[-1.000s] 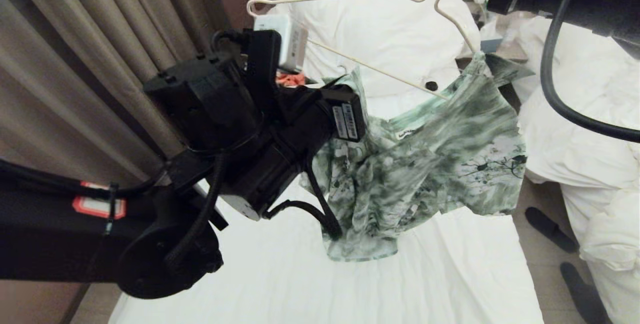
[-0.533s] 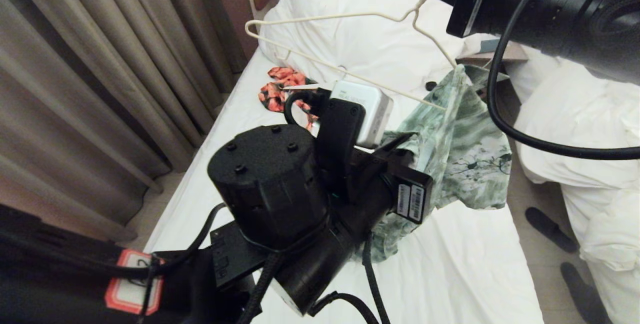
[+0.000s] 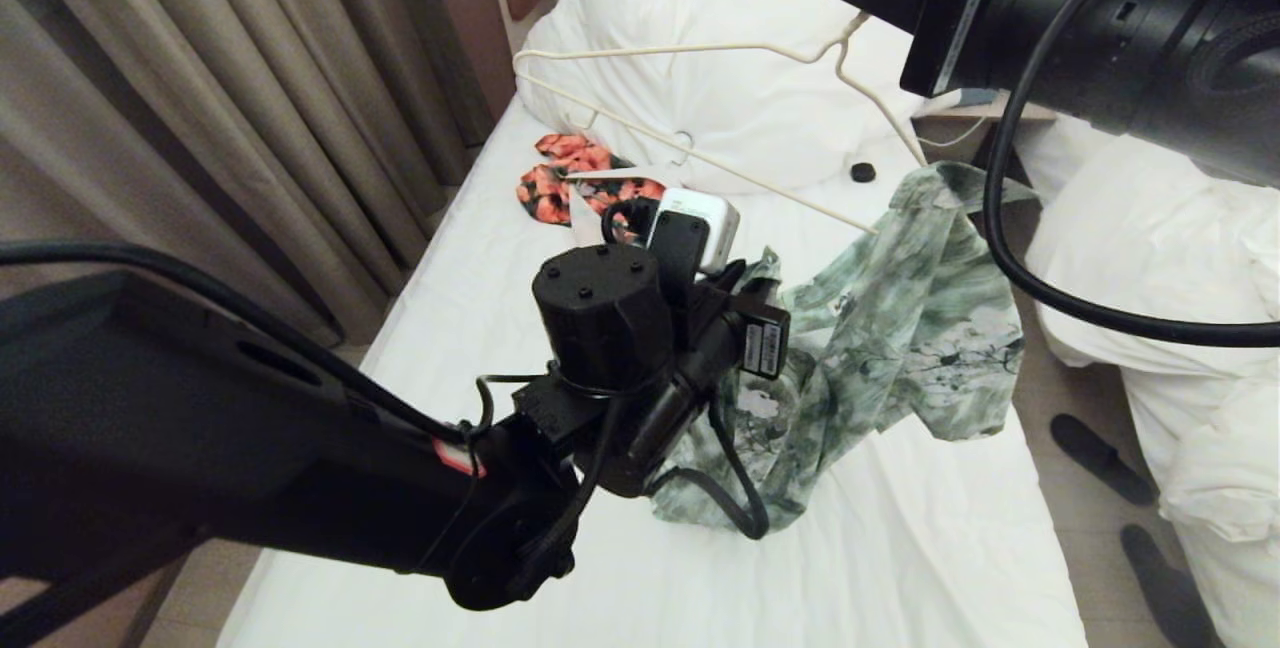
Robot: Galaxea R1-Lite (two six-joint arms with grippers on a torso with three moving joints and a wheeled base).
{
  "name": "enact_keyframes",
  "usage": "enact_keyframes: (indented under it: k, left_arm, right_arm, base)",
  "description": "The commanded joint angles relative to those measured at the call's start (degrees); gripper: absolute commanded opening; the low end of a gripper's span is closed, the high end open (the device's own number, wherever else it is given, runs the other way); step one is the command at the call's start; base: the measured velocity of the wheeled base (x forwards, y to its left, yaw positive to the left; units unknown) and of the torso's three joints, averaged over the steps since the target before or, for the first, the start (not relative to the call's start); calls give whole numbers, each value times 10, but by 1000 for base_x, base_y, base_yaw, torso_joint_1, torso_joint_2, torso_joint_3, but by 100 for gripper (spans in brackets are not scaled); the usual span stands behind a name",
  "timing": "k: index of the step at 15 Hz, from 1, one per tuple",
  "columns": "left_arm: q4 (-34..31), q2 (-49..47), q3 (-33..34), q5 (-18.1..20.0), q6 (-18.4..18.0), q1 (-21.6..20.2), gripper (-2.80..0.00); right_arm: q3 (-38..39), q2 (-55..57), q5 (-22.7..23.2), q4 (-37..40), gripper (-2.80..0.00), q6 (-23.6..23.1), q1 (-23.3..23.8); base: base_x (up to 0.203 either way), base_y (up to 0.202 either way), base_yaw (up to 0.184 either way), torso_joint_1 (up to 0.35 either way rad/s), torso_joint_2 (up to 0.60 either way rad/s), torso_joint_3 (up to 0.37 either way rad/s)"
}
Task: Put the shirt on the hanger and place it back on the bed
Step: Take the clothes hanger out of the clothes
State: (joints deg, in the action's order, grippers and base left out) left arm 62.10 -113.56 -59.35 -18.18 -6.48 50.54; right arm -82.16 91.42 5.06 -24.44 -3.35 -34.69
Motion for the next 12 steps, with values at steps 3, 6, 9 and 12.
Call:
enact_keyframes:
  k: [3,6,9,12]
  left_arm:
    - [-9,-3,-14,15,-47,-48,0]
    - [-86,17,-15,32,-97,-94,0]
    - [-72,31,-1,49,-78,-77,-169]
    - [-1,33,18,50,-65,-45,-280]
  right_arm:
    - [-2,-7,1,-1,-280,-1,24]
    - [-6,-9,1,-1,-280,-4,47]
    - [-3,-9,4,-1,-280,-4,48]
    - [0,-3,5,1,-280,1,31]
  base:
    - [0,0,0,0,0,0]
    - [0,0,0,0,0,0]
    - [0,0,0,0,0,0]
    - [0,0,0,0,0,0]
